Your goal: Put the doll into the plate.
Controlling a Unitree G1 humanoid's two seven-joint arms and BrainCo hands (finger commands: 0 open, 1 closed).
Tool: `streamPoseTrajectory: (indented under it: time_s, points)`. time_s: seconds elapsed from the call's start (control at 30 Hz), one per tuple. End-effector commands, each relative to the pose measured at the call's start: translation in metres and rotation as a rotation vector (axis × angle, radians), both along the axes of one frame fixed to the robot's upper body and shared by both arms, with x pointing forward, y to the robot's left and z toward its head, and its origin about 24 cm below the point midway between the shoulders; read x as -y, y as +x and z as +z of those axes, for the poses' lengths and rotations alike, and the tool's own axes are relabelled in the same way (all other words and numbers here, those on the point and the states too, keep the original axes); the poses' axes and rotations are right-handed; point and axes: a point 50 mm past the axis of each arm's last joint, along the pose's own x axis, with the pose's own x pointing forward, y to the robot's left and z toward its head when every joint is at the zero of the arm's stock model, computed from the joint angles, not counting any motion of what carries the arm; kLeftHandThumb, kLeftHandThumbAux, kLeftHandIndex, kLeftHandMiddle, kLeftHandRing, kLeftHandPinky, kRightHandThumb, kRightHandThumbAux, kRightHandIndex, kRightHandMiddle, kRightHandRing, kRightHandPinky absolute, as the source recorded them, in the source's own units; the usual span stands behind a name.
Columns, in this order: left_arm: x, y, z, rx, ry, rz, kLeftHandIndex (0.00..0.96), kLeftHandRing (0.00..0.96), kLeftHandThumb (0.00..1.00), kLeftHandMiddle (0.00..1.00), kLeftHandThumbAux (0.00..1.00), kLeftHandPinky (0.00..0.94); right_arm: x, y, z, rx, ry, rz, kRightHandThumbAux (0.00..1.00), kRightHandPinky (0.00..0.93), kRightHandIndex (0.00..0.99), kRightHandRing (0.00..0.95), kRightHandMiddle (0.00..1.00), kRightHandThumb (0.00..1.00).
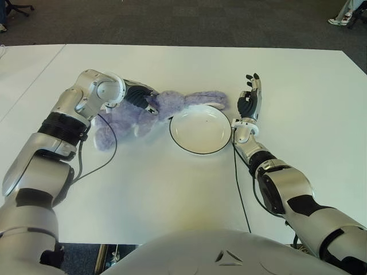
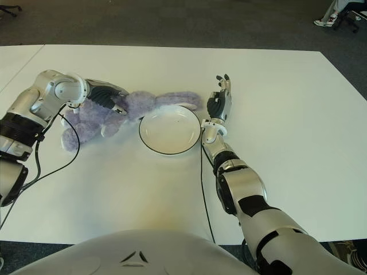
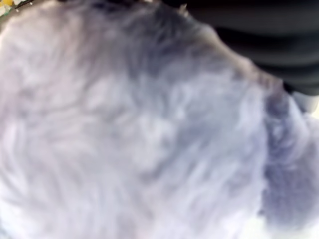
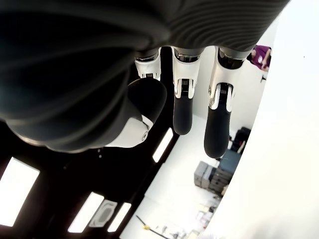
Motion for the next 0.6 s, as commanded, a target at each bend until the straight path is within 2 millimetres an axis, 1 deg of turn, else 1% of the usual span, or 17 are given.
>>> streamPoseTrajectory:
  time_s: [0.03, 0.1, 0.13, 0.17, 0.23, 0.27, 0.33, 0.43, 0.47, 0.5, 0.53, 0.57, 0.6]
  points:
    - [-0.021, -0.020, -0.074, -0.160, 0.155, 0.094, 0.000, 0.123, 0.416, 0.000, 0.333, 0.294, 0.012, -0.025, -0.036, -0.133, 0.028, -0.051, 0.740, 0.418, 0.193, 0.176, 0.091, 1.000]
    - [-0.023, -0.019, -0.079, -0.153, 0.158, 0.109, 0.000, 0.152, 0.427, 0.000, 0.331, 0.310, 0.013, -0.025, -0.036, -0.129, 0.038, -0.053, 0.740, 0.418, 0.194, 0.177, 0.093, 1.000]
    - [-0.024, -0.020, -0.086, -0.146, 0.162, 0.133, 0.000, 0.200, 0.441, 0.000, 0.341, 0.365, 0.014, -0.025, -0.035, -0.123, 0.049, -0.055, 0.741, 0.418, 0.192, 0.183, 0.093, 1.000]
    - [-0.027, -0.021, -0.094, -0.137, 0.168, 0.168, 0.000, 0.223, 0.466, 0.000, 0.330, 0.413, 0.015, -0.024, -0.034, -0.113, 0.063, -0.058, 0.741, 0.419, 0.202, 0.195, 0.100, 1.000]
    - [-0.028, -0.024, -0.105, -0.123, 0.178, 0.214, 0.000, 0.236, 0.479, 0.000, 0.325, 0.447, 0.017, -0.023, -0.031, -0.096, 0.079, -0.062, 0.741, 0.419, 0.209, 0.202, 0.103, 1.000]
    - [-0.028, -0.025, -0.108, -0.119, 0.180, 0.225, 0.000, 0.245, 0.491, 0.000, 0.323, 0.440, 0.017, -0.023, -0.031, -0.091, 0.082, -0.063, 0.741, 0.420, 0.216, 0.207, 0.106, 1.000]
    - [-0.027, -0.025, -0.111, -0.113, 0.177, 0.240, 0.000, 0.248, 0.495, 0.000, 0.323, 0.438, 0.017, -0.023, -0.030, -0.083, 0.086, -0.063, 0.741, 0.420, 0.219, 0.209, 0.106, 1.000]
    - [-0.022, -0.026, -0.116, -0.099, 0.130, 0.280, 0.000, 0.268, 0.517, 0.036, 0.311, 0.437, 0.017, -0.022, -0.026, -0.054, 0.093, -0.063, 0.741, 0.419, 0.230, 0.218, 0.108, 1.000]
    - [-0.020, -0.026, -0.116, -0.096, 0.119, 0.286, 0.000, 0.262, 0.519, 0.046, 0.306, 0.463, 0.018, -0.022, -0.026, -0.048, 0.096, -0.061, 0.741, 0.420, 0.234, 0.218, 0.112, 1.000]
    - [-0.019, -0.025, -0.117, -0.089, 0.107, 0.290, 0.000, 0.261, 0.520, 0.048, 0.305, 0.467, 0.018, -0.022, -0.025, -0.043, 0.102, -0.059, 0.741, 0.420, 0.234, 0.218, 0.112, 1.000]
    - [-0.018, -0.025, -0.117, -0.084, 0.099, 0.292, 0.000, 0.266, 0.520, 0.073, 0.301, 0.499, 0.018, -0.022, -0.025, -0.039, 0.106, -0.057, 0.741, 0.421, 0.236, 0.219, 0.116, 1.000]
    - [-0.016, -0.026, -0.118, -0.078, 0.089, 0.296, 0.000, 0.267, 0.520, 0.077, 0.300, 0.505, 0.018, -0.022, -0.024, -0.033, 0.111, -0.058, 0.741, 0.421, 0.237, 0.219, 0.117, 1.000]
    - [-0.016, -0.026, -0.119, -0.074, 0.083, 0.298, 0.000, 0.276, 0.522, 0.099, 0.299, 0.533, 0.018, -0.022, -0.024, -0.029, 0.114, -0.058, 0.741, 0.420, 0.239, 0.220, 0.119, 1.000]
